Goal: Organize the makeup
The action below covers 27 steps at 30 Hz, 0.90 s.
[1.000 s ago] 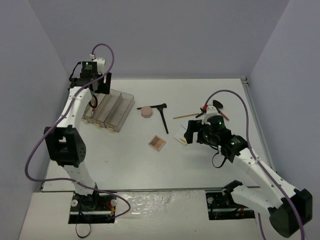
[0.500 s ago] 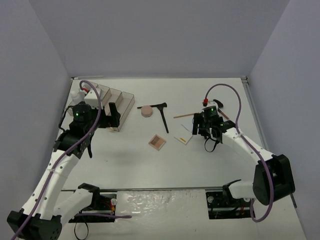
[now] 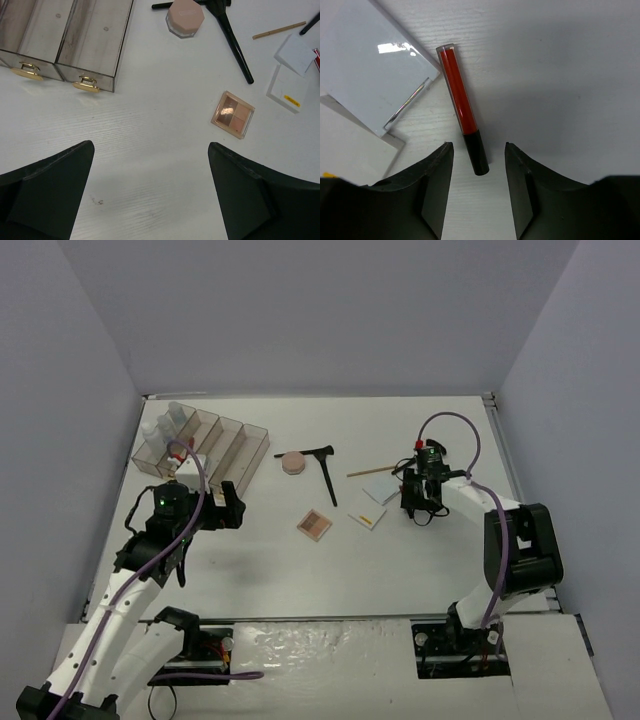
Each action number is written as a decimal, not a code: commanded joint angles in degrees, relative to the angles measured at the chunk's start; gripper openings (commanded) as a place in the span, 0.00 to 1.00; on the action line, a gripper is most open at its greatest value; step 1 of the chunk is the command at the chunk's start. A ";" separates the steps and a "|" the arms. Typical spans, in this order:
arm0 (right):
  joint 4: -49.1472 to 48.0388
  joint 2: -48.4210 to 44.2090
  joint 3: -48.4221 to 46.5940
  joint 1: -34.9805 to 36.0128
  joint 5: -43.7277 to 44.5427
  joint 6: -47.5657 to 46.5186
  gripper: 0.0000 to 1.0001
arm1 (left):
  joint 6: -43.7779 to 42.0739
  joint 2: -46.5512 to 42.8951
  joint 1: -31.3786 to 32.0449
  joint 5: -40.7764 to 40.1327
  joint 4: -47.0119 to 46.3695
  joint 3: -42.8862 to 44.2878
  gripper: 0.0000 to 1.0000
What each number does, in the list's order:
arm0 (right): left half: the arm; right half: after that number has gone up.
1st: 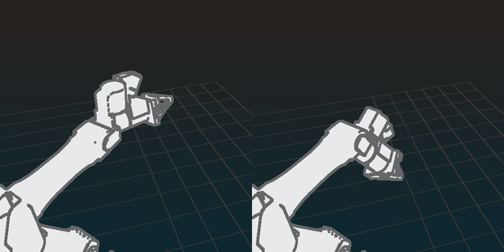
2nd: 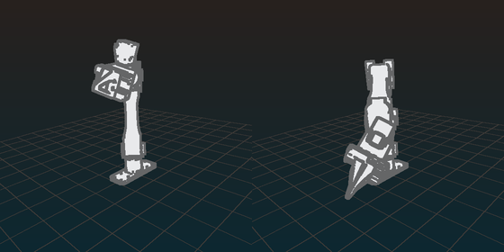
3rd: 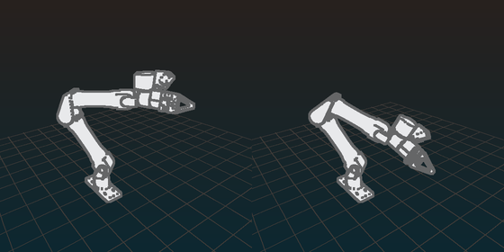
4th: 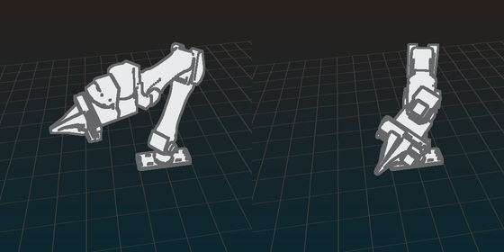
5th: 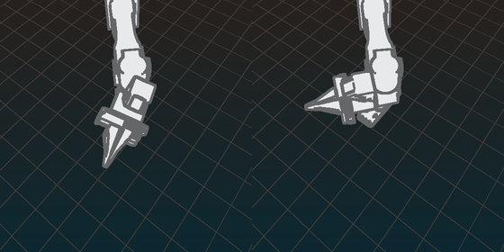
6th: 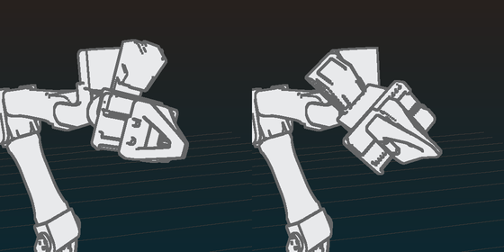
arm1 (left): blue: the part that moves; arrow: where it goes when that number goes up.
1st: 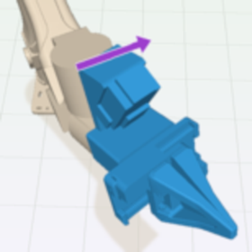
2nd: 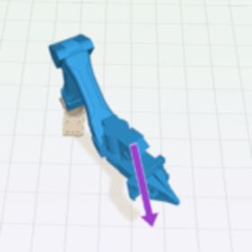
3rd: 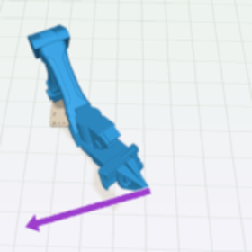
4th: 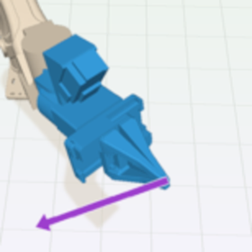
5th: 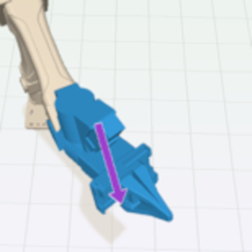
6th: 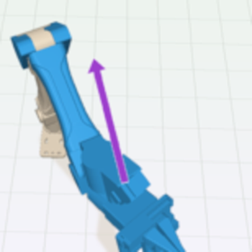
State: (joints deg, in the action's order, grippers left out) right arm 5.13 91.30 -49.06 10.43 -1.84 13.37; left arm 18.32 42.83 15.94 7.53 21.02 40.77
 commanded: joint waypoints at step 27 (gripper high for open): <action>-18.57 -38.69 6.53 15.65 -23.26 6.22 0.00 | 17.99 13.26 17.76 5.09 -24.71 15.54 0.97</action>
State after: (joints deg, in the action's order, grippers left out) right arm 0.06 55.79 -46.31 24.92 -16.46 13.54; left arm 34.50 52.24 29.44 15.24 8.05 50.56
